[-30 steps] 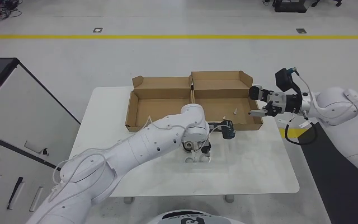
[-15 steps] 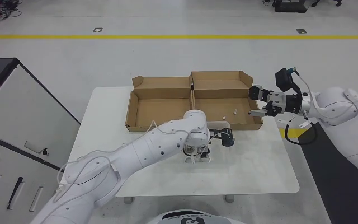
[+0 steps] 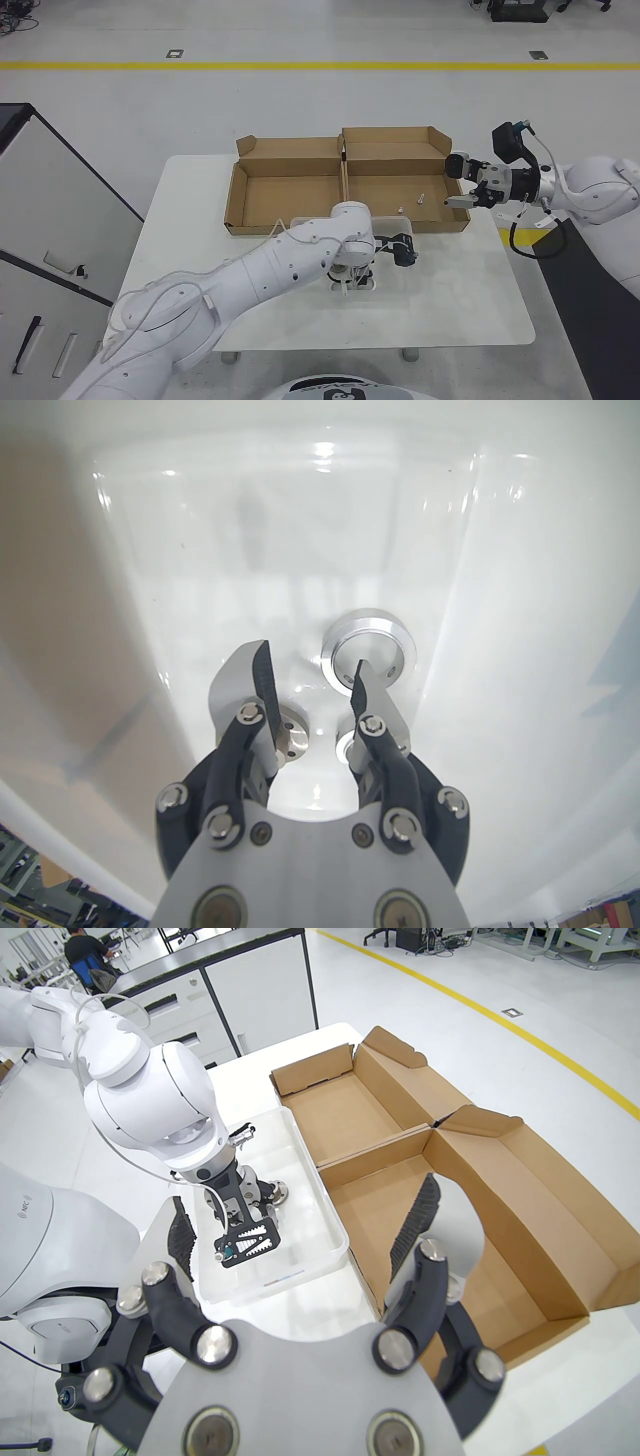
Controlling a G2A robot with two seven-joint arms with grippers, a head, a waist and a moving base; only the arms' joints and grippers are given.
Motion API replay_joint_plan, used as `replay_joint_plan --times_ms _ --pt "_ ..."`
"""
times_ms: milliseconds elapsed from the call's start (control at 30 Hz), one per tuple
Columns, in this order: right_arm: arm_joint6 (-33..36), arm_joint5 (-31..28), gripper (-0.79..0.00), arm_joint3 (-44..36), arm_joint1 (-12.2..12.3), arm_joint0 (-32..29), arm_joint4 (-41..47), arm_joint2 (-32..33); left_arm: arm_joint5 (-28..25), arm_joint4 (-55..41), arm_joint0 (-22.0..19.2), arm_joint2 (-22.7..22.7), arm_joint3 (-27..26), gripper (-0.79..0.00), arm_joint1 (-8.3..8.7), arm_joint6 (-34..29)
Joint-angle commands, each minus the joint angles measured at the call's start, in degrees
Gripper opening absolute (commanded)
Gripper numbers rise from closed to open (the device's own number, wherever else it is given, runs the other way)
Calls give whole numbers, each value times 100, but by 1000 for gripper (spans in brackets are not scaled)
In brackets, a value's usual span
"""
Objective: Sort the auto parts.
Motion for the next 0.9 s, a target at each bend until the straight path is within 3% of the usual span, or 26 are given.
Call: replay_joint_plan --times_ms 0,233,867 --pt "0 0 0 0 0 0 0 0 -29 5 -2 12 29 -428 -25 10" --pt "0 0 0 0 0 0 0 0 -33 50 -47 65 155 -511 -140 -21" --pt "0 0 0 0 0 0 0 0 45 107 -96 60 481 -545 -374 -3"
